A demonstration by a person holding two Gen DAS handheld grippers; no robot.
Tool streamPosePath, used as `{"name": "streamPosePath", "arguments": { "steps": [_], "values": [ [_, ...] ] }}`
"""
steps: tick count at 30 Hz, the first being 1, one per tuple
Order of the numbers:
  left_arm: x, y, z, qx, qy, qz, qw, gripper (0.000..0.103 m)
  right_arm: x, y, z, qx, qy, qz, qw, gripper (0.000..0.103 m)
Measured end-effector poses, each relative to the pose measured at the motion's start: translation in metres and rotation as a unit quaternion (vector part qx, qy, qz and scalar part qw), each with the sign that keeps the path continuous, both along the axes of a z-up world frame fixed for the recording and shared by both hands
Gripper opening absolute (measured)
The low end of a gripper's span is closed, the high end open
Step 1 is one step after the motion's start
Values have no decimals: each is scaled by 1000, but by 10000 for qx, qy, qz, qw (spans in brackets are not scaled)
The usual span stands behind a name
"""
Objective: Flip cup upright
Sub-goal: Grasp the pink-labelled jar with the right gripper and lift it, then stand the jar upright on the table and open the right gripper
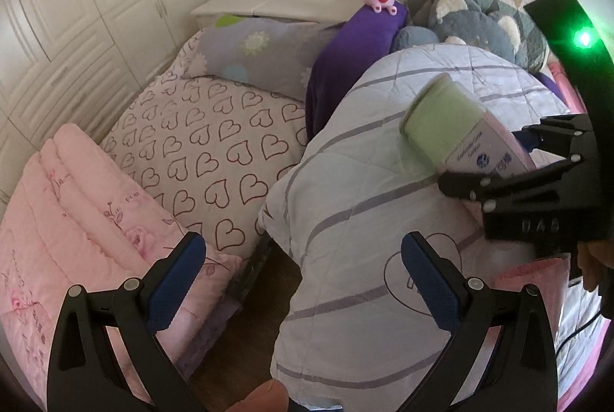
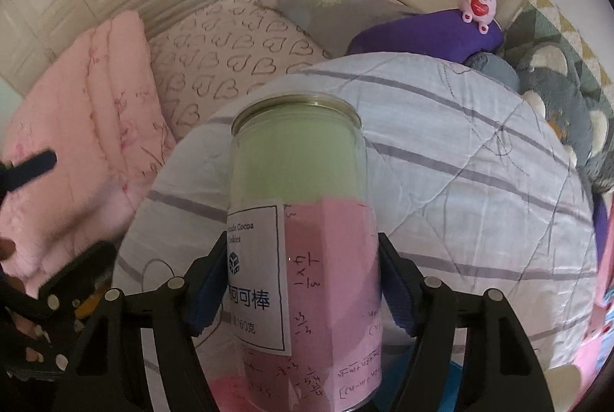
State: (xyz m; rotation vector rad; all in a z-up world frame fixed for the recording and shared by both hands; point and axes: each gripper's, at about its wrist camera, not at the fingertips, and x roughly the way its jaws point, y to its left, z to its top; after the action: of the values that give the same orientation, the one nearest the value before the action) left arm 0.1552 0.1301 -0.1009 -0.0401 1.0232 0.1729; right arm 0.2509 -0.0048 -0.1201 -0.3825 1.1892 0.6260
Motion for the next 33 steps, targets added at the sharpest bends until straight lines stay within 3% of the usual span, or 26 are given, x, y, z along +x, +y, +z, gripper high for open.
{"name": "streamPosePath", "arguments": {
  "steps": [9,17,22,25,33],
  "values": [
    [-25,-7,27,134,-289,-21,9995,103,-11,-13,47,619,-414,-253,9969,71],
    [-59,-37,49,170,-534,-380,9977,103,-92,-82,92,1047,-854,-896,9868,71],
    [-74,-69,39,157,-414,-687,9967,103,-158,-137,62,1078,-751,-1806,9747,71],
    [-85,-87,35,209,-329,-853,9956,103,-177,-155,40,1146,-604,-2216,9665,71],
    [-106,-115,32,355,-255,-1055,9935,103,-186,-173,-15,1096,-292,-2810,9530,72]
  ]
}}
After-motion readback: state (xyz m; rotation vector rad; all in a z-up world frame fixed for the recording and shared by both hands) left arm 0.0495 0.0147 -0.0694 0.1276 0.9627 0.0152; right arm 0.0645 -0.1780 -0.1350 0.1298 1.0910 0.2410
